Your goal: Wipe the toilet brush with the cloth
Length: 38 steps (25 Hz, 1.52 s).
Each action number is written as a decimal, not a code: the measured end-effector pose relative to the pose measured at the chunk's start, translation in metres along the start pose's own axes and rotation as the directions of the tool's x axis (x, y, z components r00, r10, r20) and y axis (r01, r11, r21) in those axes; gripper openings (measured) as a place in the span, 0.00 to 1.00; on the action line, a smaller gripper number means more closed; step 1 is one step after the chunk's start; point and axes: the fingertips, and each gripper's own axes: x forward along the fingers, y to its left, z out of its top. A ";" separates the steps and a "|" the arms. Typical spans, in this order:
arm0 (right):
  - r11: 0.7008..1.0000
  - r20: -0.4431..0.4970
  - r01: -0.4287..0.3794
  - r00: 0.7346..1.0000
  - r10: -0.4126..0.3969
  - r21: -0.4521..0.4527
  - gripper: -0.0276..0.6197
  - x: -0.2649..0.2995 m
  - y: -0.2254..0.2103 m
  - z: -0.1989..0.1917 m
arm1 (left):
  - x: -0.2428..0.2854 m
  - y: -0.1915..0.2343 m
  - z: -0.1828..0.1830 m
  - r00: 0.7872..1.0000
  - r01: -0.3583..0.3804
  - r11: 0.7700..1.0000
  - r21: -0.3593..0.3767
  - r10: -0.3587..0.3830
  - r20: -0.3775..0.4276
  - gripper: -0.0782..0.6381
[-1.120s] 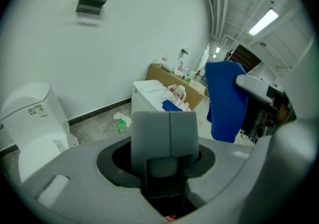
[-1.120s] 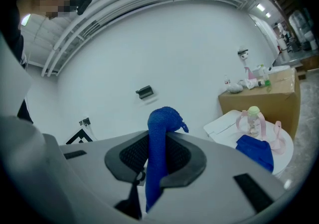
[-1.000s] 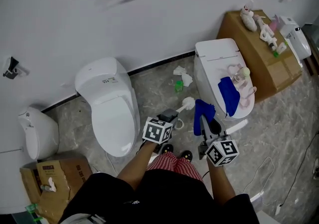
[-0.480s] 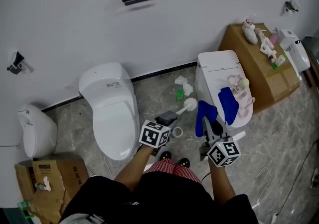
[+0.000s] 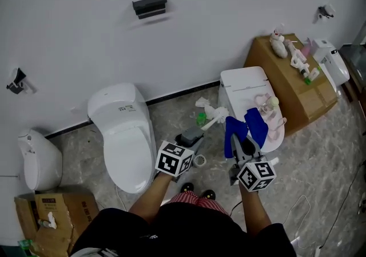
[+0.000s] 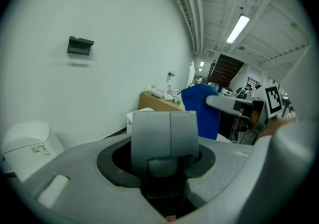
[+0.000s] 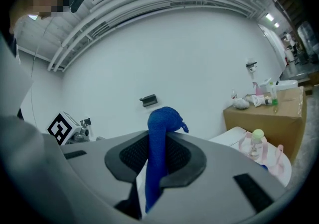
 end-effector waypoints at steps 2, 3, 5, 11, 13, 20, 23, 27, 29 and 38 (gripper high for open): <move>1.000 0.010 -0.001 1.000 0.001 -0.010 0.15 -0.001 0.000 0.008 | -0.002 -0.008 0.013 0.999 0.024 1.000 0.010 -0.024 0.027 0.36; 1.000 0.019 -0.003 1.000 0.003 -0.013 0.15 -0.002 0.001 0.013 | -0.003 -0.013 0.020 0.998 0.038 0.999 0.012 -0.039 0.042 0.36; 1.000 0.041 -0.009 0.999 0.010 -0.017 0.15 -0.004 0.003 0.023 | -0.006 -0.021 0.033 0.995 0.061 0.998 0.020 -0.062 0.073 0.36; 0.999 0.071 -0.015 0.997 0.018 -0.047 0.15 -0.012 0.002 0.044 | -0.015 -0.048 0.068 0.982 0.112 0.993 0.048 -0.118 0.147 0.36; 0.999 0.089 -0.022 0.996 0.027 -0.049 0.15 -0.015 0.005 0.052 | -0.018 -0.054 0.077 0.977 0.127 0.991 0.049 -0.133 0.165 0.36; 0.996 0.146 -0.067 0.986 0.075 -0.060 0.15 -0.022 0.019 0.078 | -0.033 -0.071 0.104 0.963 0.150 0.985 0.089 -0.166 0.213 0.36; 0.989 0.160 -0.101 0.980 0.117 -0.109 0.15 -0.025 0.029 0.086 | -0.041 -0.081 0.114 0.953 0.170 0.979 0.112 -0.193 0.235 0.36; 0.972 0.168 -0.145 0.970 0.177 -0.184 0.15 -0.027 0.047 0.100 | -0.055 -0.093 0.131 0.931 0.205 0.971 0.120 -0.231 0.281 0.36; 0.968 0.174 -0.156 0.966 0.191 -0.195 0.15 -0.028 0.053 0.106 | -0.061 -0.098 0.140 0.920 0.218 0.968 0.126 -0.247 0.303 0.36; 0.953 0.235 -0.205 0.937 0.257 -0.223 0.15 -0.042 0.072 0.138 | -0.088 -0.117 0.166 0.892 0.236 0.956 0.173 -0.284 0.352 0.36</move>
